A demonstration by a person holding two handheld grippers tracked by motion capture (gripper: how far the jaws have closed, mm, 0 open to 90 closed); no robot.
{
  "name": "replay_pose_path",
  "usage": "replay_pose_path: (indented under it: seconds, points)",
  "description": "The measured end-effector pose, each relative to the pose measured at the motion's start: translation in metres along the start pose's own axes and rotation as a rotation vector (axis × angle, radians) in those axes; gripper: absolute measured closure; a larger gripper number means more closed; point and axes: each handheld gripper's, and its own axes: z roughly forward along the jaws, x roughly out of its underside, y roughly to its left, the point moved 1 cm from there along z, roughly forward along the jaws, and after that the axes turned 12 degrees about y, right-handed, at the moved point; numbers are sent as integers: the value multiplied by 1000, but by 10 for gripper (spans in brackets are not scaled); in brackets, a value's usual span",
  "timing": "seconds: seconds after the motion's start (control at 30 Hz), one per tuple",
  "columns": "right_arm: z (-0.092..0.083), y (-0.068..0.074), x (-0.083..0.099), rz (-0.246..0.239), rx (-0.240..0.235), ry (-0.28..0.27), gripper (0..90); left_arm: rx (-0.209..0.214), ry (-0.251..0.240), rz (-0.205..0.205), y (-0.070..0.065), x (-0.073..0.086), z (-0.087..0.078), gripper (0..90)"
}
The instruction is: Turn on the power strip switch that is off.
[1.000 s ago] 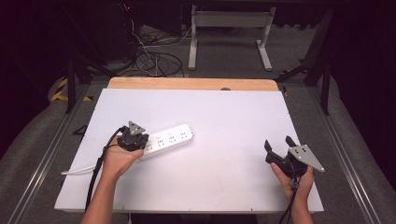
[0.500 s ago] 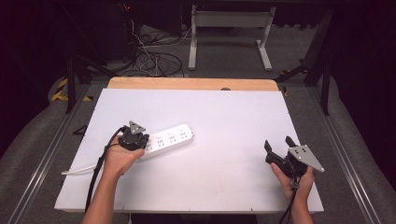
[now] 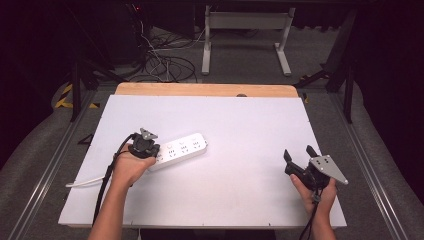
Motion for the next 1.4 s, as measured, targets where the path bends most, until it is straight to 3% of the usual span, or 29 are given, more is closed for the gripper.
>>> replay_pose_path:
  seconds: [0.27,0.4,0.43,0.47,0.5,0.53,0.57,0.6,0.63,0.7,0.73,0.8,0.83,0.87,0.97,1.0,1.23,1.33,1.4]
  points:
    - [-1,0,-1,6,1,-6,225,4,-11,-7,0,1,0,900]
    - [-1,-1,-2,8,-1,-10,224,19,-38,-10,3,4,1,900]
    - [-2,-1,-2,13,0,-14,225,36,-64,-13,5,6,1,900]
    - [-2,-2,-2,14,-2,-12,225,92,-254,-68,16,14,-7,900]
    - [-2,-2,-1,16,2,-10,224,161,-466,-158,22,22,-18,900]
    - [-2,-2,-1,18,0,-10,224,225,-596,-236,28,31,-28,900]
    - [-1,-3,-1,21,-1,-11,225,165,-619,-231,31,37,-35,900]
    - [-1,-3,-1,19,1,-12,225,165,-619,-231,31,37,-35,900]
    - [-1,-3,-1,18,4,-10,225,107,-639,-196,32,53,-43,900]
    - [-1,-3,-2,16,3,-13,225,104,-667,-220,33,61,-46,900]
    - [-1,-3,-3,15,2,-15,225,61,-679,-235,35,71,-51,900]
    - [-1,-1,-4,15,-1,-18,225,42,-732,-273,37,75,-59,900]
    - [0,0,-4,13,-2,-17,225,42,-732,-273,37,75,-59,900]
    - [0,2,-5,10,-8,-17,225,-3,-759,-282,37,78,-62,900]
    - [3,3,-5,4,-10,-12,225,-25,-766,-277,35,81,-63,900]
    - [4,3,-5,2,-14,-11,225,-54,-765,-269,32,83,-64,896]
    - [4,3,-6,-1,-19,-17,225,-93,-783,-250,26,91,-66,842]
    - [4,3,-7,0,-20,-13,225,-92,-792,-252,27,94,-68,805]
    - [5,4,-7,-2,-21,-11,226,-56,-849,-260,28,98,-67,722]
